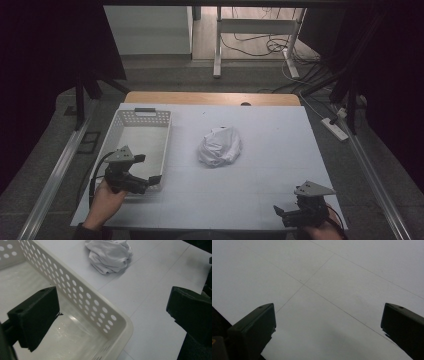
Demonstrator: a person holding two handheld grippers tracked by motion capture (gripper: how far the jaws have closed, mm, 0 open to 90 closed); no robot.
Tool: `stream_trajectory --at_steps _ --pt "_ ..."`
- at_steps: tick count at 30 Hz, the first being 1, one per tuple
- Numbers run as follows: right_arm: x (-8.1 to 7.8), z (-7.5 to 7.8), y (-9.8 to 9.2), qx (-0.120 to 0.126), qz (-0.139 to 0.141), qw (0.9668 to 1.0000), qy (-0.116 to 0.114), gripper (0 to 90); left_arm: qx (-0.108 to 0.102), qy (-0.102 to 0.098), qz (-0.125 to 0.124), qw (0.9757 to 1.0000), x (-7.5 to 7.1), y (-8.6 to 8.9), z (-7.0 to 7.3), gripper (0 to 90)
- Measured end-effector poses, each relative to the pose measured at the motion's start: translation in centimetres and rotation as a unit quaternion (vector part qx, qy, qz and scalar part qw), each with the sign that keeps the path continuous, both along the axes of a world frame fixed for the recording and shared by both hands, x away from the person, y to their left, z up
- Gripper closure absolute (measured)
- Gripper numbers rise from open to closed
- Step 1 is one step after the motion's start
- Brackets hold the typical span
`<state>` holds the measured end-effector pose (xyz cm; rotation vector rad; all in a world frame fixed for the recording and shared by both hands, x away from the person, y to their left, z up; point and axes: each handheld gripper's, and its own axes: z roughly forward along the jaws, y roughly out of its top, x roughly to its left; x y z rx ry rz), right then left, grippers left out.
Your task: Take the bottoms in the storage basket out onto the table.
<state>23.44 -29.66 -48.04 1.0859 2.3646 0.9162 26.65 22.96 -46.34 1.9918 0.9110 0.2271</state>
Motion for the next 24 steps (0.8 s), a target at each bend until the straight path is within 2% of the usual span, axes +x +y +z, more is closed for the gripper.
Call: stream_trajectory --at_steps 11,24 --pt "0.0 0.0 0.0 0.000 0.000 1.0000 0.000 0.2 0.009 0.001 0.013 0.9999 -1.2 0.7 -0.4 0.0" --pt "0.0 0.0 0.1 -0.003 0.000 1.0000 -0.001 0.2 0.006 0.000 0.023 0.9997 -2.8 1.5 -0.6 0.0"
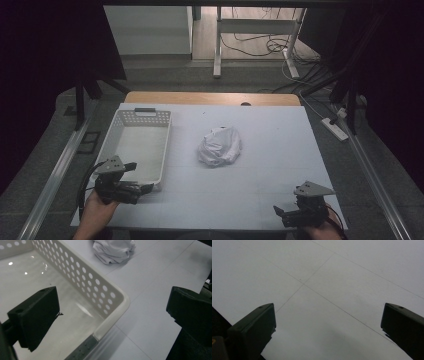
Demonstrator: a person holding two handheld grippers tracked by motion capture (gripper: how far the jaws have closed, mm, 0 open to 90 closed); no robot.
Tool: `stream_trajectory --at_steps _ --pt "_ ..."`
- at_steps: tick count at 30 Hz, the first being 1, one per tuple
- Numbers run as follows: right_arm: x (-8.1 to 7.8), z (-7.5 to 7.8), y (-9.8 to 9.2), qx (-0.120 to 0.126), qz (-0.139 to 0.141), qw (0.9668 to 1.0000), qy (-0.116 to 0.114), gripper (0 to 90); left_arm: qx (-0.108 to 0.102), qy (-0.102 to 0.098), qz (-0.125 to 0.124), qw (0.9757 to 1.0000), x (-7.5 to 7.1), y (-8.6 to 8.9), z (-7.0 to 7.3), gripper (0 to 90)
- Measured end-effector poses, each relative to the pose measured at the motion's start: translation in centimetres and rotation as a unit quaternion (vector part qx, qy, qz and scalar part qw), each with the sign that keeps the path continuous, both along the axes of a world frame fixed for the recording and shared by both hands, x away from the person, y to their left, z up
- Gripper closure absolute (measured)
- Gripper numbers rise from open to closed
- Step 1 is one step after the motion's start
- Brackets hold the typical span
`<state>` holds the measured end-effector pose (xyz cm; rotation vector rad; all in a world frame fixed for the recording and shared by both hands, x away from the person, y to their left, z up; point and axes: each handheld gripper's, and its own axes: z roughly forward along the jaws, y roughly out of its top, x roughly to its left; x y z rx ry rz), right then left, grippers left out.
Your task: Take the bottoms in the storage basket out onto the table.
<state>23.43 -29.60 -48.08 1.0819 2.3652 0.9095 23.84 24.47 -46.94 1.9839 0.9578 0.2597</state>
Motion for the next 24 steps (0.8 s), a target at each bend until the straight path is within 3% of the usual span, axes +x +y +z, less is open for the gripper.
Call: stream_trajectory --at_steps 15,24 --pt "0.0 0.0 0.0 -0.002 -0.001 1.0000 0.000 0.2 -0.007 0.002 0.019 0.9998 -2.4 1.4 -0.4 0.0" --pt "0.0 0.0 0.0 -0.003 -0.001 1.0000 0.000 0.2 0.009 0.002 0.033 0.9994 -3.9 2.0 -1.0 0.0"
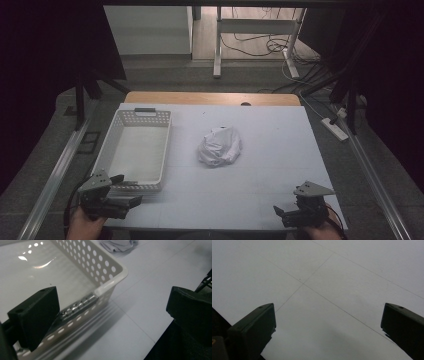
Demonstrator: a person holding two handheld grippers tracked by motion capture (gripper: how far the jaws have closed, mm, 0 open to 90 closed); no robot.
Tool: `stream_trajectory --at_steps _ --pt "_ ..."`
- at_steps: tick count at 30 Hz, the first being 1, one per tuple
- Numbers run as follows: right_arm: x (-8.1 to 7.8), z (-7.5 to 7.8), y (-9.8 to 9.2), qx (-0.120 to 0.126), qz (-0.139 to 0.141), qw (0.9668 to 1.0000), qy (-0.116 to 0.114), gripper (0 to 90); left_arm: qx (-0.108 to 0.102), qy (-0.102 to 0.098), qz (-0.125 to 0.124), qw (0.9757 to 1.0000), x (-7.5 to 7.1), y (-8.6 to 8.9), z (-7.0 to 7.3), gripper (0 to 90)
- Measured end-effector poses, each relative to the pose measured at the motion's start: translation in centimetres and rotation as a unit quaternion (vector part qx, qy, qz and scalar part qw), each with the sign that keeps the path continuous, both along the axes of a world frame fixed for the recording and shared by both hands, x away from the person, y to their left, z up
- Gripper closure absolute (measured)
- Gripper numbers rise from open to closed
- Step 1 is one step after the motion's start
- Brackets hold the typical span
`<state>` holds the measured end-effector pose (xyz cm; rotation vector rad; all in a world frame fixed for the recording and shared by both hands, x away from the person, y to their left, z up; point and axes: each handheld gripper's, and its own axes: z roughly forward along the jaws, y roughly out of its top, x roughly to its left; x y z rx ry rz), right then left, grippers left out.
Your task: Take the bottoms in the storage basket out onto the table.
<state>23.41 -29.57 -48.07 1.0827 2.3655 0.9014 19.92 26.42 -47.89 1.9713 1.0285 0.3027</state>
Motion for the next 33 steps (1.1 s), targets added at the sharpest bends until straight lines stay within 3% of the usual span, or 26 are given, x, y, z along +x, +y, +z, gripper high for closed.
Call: stream_trajectory --at_steps 22,28,33 --pt "0.0 0.0 0.0 -0.001 0.000 1.0000 -0.001 0.2 0.000 0.014 0.050 0.9986 -2.2 2.4 -2.3 0.0" --pt "0.0 0.0 0.0 0.000 0.000 1.0000 -0.002 0.2 0.013 0.012 0.066 0.9976 -2.6 3.0 -2.6 0.0" --pt "0.0 0.0 0.0 -0.001 0.000 1.0000 -0.002 0.2 0.008 0.017 0.072 0.9972 -2.7 3.4 -2.7 0.0"
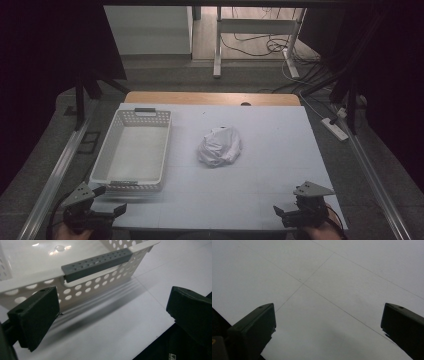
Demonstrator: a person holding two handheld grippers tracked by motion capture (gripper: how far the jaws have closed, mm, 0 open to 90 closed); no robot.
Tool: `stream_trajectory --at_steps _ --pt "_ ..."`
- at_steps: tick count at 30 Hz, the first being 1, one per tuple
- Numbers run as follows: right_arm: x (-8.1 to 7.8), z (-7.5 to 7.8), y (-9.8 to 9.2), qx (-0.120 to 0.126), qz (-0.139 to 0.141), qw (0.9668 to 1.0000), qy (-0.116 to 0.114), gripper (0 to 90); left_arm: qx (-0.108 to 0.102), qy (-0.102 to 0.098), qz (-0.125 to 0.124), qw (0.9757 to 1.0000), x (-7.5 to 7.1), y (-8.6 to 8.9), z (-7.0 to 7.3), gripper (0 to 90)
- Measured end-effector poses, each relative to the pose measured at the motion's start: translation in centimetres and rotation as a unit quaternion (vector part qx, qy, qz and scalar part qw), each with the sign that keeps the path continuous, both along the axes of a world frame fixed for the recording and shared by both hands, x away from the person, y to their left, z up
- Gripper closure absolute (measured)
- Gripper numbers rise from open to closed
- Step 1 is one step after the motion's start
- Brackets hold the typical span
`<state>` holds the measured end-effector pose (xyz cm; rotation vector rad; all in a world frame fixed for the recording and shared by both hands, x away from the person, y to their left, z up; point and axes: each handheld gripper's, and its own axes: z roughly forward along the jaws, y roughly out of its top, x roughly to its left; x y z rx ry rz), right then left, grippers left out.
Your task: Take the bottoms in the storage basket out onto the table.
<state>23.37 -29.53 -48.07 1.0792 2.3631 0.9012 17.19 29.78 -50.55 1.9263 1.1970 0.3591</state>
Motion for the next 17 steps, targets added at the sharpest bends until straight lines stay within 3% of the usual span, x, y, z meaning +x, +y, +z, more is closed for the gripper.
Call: stream_trajectory --at_steps 17 --pt "-0.01 0.00 0.01 -0.001 0.000 1.0000 -0.001 0.2 0.009 0.020 0.007 0.9997 -0.18 0.55 -0.18 0.0"
